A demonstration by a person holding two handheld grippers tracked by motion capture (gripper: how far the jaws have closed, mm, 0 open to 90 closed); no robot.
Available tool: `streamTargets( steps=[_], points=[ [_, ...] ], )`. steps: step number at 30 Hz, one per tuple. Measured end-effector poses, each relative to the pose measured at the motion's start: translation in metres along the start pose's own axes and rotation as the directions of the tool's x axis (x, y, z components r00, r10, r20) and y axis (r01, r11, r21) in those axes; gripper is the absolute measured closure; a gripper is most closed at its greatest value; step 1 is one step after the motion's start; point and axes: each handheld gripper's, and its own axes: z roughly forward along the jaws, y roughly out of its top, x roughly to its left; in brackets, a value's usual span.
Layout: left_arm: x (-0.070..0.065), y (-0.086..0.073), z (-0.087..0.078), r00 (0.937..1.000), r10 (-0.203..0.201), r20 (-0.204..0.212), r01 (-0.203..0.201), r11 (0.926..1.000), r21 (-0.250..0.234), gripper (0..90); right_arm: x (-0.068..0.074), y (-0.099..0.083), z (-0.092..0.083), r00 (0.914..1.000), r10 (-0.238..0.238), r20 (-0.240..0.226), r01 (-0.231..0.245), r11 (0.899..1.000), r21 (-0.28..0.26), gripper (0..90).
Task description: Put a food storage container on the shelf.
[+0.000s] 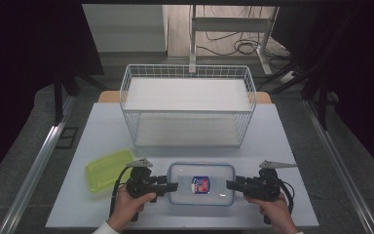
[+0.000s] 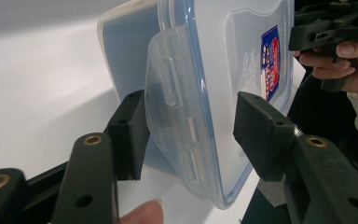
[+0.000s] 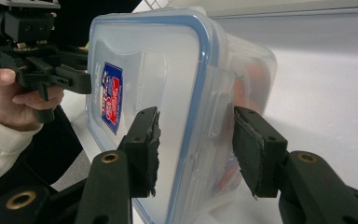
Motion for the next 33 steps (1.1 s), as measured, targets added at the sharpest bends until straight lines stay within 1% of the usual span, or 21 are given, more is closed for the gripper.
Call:
streamTargets(
  steps=[3,5,8,14,18,22,24,33],
  points=[
    [-0.001,-0.003,0.0,1.0,-0.009,0.002,0.009,0.9997,-0.023,46.3,0.0,0.0,0.0,1.0,0.009,0.002,-0.009,1.0,-0.005,52.8],
    [0.001,-0.007,-0.001,0.9995,-0.03,0.014,0.031,0.9985,-0.045,47.2,0.001,-0.001,0.0,1.0,0.008,0.003,-0.008,1.0,-0.008,52.9],
    [-0.002,-0.007,-0.001,0.9999,-0.017,0.003,0.017,0.9987,-0.049,47.4,0.002,-0.001,0.0,0.9999,0.006,0.008,-0.006,1.0,-0.013,52.9],
    [-0.005,-0.009,-0.002,0.9999,-0.013,-0.008,0.012,0.9986,-0.052,47.6,0.003,-0.003,-0.001,1.0,0.01,0.0,-0.01,1.0,-0.019,53.2],
    [-0.01,-0.009,-0.002,0.9995,0.011,-0.031,-0.012,0.9985,-0.053,47.7,0.004,-0.003,-0.002,1.0,-0.001,0.007,0.002,1.0,-0.029,53.1],
    [-0.012,-0.009,-0.001,0.9985,0.016,-0.052,-0.018,0.9983,-0.055,46.3,0.005,-0.002,-0.003,0.9998,-0.019,0.007,0.02,0.999,-0.035,53.9],
    [-0.012,-0.009,-0.001,0.9984,0.02,-0.053,-0.023,0.9983,-0.054,46.1,0.006,-0.002,-0.004,0.9995,-0.031,0.007,0.031,0.999,-0.038,53.9],
    [-0.011,-0.009,-0.002,0.9989,0.021,-0.041,-0.023,0.9981,-0.057,47.3,0.004,-0.002,-0.004,0.9997,-0.025,-0.001,0.025,0.999,-0.039,53.9]
  ],
)
